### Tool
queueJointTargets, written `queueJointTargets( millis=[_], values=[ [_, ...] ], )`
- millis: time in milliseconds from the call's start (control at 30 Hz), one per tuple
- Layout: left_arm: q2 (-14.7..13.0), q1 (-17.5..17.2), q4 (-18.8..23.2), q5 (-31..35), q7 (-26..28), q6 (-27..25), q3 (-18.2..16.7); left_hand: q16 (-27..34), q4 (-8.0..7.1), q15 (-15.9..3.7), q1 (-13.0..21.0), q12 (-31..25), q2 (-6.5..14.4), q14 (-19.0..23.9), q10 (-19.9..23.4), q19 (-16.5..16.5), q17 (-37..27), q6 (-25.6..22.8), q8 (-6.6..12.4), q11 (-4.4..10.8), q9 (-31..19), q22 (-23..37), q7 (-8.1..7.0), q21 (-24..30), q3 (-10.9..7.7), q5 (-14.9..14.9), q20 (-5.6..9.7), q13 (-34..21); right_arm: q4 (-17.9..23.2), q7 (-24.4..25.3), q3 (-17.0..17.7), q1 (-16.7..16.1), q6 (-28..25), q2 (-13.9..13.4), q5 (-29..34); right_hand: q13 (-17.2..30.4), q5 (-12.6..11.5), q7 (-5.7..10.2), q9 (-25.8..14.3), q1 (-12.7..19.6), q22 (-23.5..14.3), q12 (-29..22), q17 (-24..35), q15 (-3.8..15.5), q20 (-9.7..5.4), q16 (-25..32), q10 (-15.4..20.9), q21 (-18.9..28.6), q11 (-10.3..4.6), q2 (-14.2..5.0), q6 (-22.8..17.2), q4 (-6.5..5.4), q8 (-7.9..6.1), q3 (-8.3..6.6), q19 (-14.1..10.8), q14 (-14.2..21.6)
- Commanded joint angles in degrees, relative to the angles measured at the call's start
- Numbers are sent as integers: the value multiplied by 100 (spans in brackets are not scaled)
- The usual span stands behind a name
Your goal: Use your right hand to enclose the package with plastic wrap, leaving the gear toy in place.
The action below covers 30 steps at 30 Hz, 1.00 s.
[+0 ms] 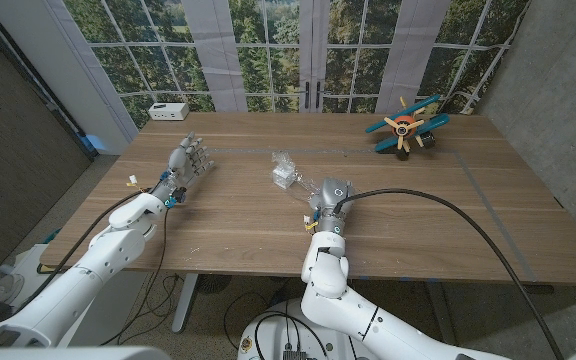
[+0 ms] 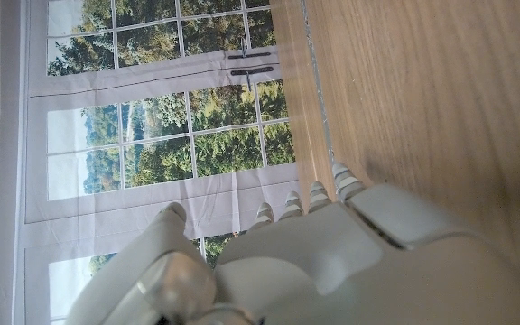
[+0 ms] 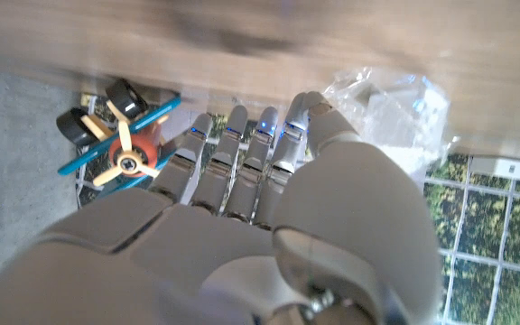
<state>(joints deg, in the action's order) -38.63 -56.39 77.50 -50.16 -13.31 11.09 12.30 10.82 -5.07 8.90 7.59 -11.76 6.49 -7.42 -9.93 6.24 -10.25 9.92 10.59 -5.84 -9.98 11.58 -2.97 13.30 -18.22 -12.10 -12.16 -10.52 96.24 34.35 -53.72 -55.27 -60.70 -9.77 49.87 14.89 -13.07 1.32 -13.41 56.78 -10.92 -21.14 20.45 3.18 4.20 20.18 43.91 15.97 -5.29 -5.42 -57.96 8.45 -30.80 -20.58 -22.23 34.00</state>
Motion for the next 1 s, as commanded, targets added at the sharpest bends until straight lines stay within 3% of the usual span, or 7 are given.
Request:
queueJointTargets(
  millis=[33, 267, 1000],
  values=[
    [1, -1, -4, -8, 11, -18, -10, -11, -2, 35, 73, 1, -9, 12, -456, -17, -11, 419, 6, 8, -24, 23, -20, 21, -59, 19, 0, -28, -186, 2048, 202, 29, 905, 32, -687, 15, 22, -74, 8, 38, -13, -43, -19, 660, -15, 19, 109, 26, 3, 2, -202, 25, -43, -44, -30, 69],
    [9, 3, -5, 0, 48, -7, -19, -14, -1, 28, 73, 5, -8, 7, -464, -18, -11, 425, 4, 4, -24, 23, -18, 21, -61, 19, 0, -28, -96, 2197, 273, 80, 1180, 21, -1056, 0, 26, -117, 38, 71, -11, -46, -63, 653, -26, -27, 168, 14, -14, -4, -257, 44, -45, -84, -8, 81],
    [-4, -141, 82, -28, 122, 64, -98, -14, 2, 31, 74, 3, -5, 8, -458, -18, -11, 417, 8, 0, -24, 23, -18, 20, -68, 21, 0, -28, -401, 1697, -263, 789, 1449, -198, -1196, -16, 66, -110, 94, 72, -8, -2, -74, 649, 26, -76, 148, -19, -25, -7, -261, 38, -10, -87, 54, 32]
  ],
)
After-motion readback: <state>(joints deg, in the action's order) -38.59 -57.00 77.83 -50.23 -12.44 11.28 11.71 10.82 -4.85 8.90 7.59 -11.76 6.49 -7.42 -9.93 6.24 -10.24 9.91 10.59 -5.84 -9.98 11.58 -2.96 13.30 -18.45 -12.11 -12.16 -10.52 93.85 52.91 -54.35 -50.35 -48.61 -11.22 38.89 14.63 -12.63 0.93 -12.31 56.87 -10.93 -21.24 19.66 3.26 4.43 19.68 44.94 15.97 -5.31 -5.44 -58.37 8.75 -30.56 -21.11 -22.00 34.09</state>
